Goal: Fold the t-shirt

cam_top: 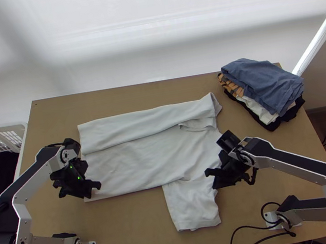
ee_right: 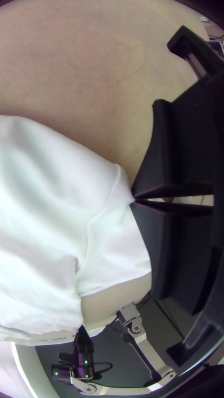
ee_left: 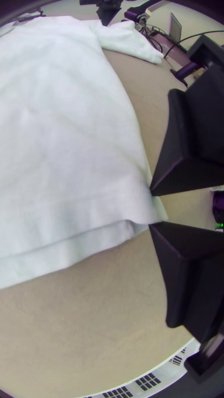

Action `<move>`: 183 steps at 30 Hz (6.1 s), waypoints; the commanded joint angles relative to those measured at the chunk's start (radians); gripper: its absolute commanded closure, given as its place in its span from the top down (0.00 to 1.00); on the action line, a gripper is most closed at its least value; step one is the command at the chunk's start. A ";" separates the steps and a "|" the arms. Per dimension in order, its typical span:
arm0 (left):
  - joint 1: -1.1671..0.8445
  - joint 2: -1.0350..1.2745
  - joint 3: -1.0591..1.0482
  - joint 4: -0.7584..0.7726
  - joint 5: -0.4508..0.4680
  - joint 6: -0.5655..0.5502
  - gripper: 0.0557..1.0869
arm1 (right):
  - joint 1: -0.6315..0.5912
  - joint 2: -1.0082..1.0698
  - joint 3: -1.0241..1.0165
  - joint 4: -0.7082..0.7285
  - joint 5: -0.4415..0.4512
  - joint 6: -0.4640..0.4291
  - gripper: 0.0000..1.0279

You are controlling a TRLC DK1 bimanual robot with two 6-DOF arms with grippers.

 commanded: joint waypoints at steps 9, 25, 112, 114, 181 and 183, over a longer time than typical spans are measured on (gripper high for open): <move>0.060 -0.051 0.011 -0.007 0.063 0.019 0.04 | -0.036 -0.149 0.112 -0.090 -0.006 -0.032 0.03; 0.199 -0.051 0.183 0.052 0.175 -0.076 0.04 | -0.130 -0.220 0.181 -0.102 -0.032 -0.083 0.03; 0.198 0.511 1.014 0.184 0.220 -0.561 0.76 | -0.383 0.858 1.337 -0.048 0.152 -0.005 0.97; 0.216 0.493 1.009 0.219 0.257 -0.585 0.76 | -0.382 0.814 1.327 -0.037 0.152 -0.005 0.97; 0.219 0.380 0.322 0.553 0.456 -0.249 0.95 | -0.472 0.348 1.411 -0.087 0.004 0.098 0.97; 0.198 0.373 0.325 0.555 0.454 -0.255 0.95 | -0.472 0.348 1.411 -0.087 0.006 0.097 0.97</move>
